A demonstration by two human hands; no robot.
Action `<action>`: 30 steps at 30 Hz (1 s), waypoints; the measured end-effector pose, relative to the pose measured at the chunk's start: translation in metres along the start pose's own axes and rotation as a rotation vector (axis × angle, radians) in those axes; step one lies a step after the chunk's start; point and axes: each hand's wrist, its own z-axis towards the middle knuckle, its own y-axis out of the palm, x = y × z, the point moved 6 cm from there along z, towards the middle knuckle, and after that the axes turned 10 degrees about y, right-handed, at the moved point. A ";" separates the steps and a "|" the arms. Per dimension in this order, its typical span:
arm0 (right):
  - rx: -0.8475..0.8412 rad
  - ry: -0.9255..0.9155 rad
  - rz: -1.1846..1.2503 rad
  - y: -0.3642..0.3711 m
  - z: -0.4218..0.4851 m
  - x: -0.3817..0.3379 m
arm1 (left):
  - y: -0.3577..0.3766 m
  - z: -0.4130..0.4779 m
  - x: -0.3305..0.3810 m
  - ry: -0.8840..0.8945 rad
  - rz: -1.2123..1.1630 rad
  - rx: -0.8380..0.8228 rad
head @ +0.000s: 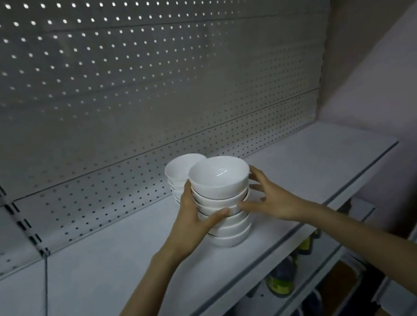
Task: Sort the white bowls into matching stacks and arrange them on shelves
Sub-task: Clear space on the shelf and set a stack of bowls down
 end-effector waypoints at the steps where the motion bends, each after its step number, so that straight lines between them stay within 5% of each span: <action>1: -0.021 -0.006 0.003 0.003 0.003 0.001 | 0.001 0.002 -0.003 0.001 -0.023 0.008; 30: 0.148 -0.007 0.133 0.009 0.015 0.006 | -0.012 0.015 -0.019 -0.055 -0.073 -0.026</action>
